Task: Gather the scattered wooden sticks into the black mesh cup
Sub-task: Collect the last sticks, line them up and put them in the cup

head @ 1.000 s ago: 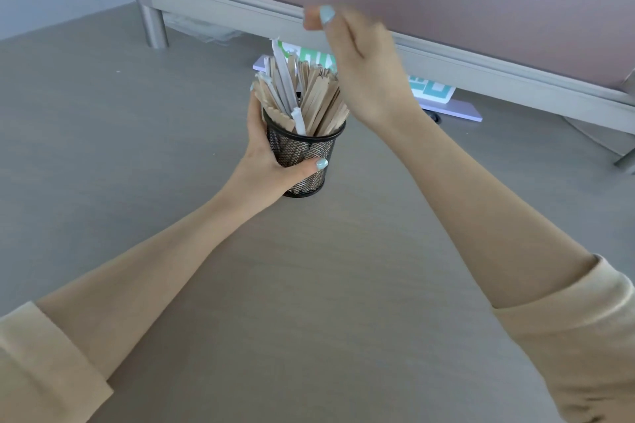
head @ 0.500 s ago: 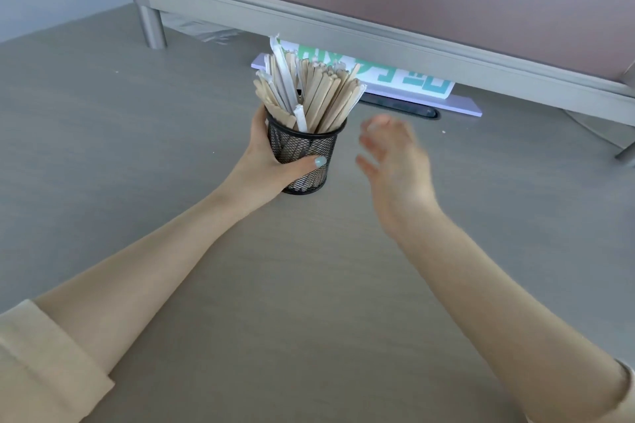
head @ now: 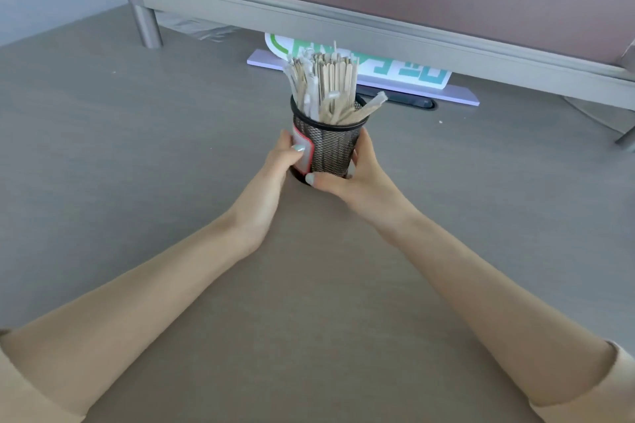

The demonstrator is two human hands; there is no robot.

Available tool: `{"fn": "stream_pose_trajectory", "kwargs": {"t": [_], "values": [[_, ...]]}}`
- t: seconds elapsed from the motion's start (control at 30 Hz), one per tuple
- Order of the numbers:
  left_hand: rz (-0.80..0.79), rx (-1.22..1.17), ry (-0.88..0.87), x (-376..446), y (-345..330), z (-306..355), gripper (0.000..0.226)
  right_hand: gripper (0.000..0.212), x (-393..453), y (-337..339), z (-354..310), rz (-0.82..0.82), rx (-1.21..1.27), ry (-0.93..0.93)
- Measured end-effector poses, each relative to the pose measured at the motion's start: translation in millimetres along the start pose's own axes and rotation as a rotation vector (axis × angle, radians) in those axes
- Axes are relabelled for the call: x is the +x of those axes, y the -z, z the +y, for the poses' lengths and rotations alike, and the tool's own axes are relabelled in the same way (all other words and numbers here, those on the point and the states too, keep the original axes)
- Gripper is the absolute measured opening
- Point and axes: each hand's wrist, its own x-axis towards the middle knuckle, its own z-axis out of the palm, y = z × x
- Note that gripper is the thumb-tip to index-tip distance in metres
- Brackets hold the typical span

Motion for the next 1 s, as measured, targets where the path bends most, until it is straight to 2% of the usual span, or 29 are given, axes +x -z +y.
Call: {"fn": "stream_pose_trajectory", "kwargs": {"t": [0.07,0.13,0.23,0.3,0.37,0.43,0.5,0.57,0.67,0.73,0.8,0.9,1.0], "values": [[-0.003,0.191,-0.149,-3.1,-6.1,-22.3,0.037,0.085,7.4,6.1,7.9,0.054,-0.096,-0.043],[-0.032,0.307,-0.193,-4.9,-16.6,-27.2,0.04,0.094,12.3,7.9,16.1,0.172,-0.204,-0.073],[0.019,0.08,-0.137,-23.0,-18.3,-16.7,0.043,0.094,14.0,9.5,20.8,0.267,-0.239,-0.042],[0.03,-0.181,-0.175,-35.9,-22.7,-21.0,0.055,0.094,14.7,13.5,21.1,0.285,-0.224,-0.006],[-0.045,-0.07,-0.214,-55.0,-18.4,-22.6,0.066,0.094,15.8,18.4,21.7,0.296,-0.236,0.024],[-0.012,-0.083,-0.205,-68.7,-21.0,-15.6,0.051,0.09,17.5,23.2,22.4,0.285,-0.255,0.031],[0.042,0.076,-0.283,-70.0,-11.3,-17.4,0.049,0.084,18.4,29.4,24.8,0.25,-0.243,0.03],[0.097,0.432,-0.308,-51.3,-1.7,-19.7,0.053,0.081,18.0,38.2,27.1,0.17,-0.198,0.017],[0.061,0.79,-0.304,-34.5,6.4,-26.1,0.068,0.078,13.3,52.0,28.8,0.02,-0.099,0.015],[0.018,0.843,-0.354,-30.7,4.9,-28.6,0.081,0.07,7.3,57.5,28.6,-0.032,-0.097,0.005],[0.019,0.844,-0.366,-27.6,0.8,-25.1,0.078,0.069,-0.6,60.5,29.5,-0.02,-0.211,0.005],[0.035,0.833,-0.384,-21.2,-4.2,-21.8,0.072,0.078,-12.9,64.0,32.0,0.02,-0.516,0.016],[0.002,0.807,-0.412,-16.0,-10.6,-21.2,0.075,0.078,-19.4,70.8,33.2,0.048,-0.59,0.028]]}}
